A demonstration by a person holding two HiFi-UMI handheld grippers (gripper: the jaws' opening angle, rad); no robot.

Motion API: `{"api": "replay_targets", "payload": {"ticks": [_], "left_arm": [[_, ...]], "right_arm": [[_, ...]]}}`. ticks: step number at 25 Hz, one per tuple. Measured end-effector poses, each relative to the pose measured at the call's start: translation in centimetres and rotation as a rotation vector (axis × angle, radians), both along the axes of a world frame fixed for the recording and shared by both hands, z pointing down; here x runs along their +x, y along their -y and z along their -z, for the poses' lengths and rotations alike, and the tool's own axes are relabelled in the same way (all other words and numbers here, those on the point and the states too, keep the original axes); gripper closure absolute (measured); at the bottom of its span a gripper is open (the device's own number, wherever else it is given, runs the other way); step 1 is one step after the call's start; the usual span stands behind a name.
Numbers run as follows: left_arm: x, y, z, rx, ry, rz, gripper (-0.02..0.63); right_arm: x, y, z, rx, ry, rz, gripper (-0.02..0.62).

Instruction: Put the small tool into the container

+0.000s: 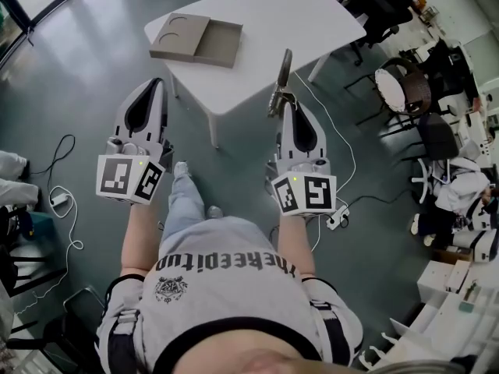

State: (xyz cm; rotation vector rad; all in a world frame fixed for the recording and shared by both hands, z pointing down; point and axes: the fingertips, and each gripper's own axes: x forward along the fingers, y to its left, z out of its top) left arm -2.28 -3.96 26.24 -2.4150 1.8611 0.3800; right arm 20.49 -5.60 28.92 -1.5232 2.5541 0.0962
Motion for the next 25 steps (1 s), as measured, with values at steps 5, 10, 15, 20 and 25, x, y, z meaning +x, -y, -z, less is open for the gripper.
{"api": "replay_targets", "payload": {"ticks": [5, 10, 15, 20, 25], "left_arm": [[-1.0, 4.2, 0.0, 0.003, -0.006, -0.024, 0.594], [-3.0, 9.1, 0.0, -0.001, -0.007, -0.047, 0.594], [-5.6, 13.4, 0.6, 0.004, -0.002, -0.071, 0.594], [-8.3, 17.1, 0.8, -0.003, 0.0, -0.094, 0.594], [-10.3, 20.4, 0.7, -0.01, 0.006, -0.123, 0.594]], "right_arm": [[-1.1, 3.8, 0.1, -0.002, -0.011, -0.019, 0.572], [-3.3, 8.5, 0.3, -0.005, -0.01, -0.036, 0.572], [-6.1, 12.5, 0.7, -0.007, -0.011, -0.049, 0.572], [-9.1, 15.9, 0.7, -0.016, -0.018, -0.064, 0.572], [-11.3, 18.7, 0.3, -0.033, -0.02, -0.087, 0.572]]}}
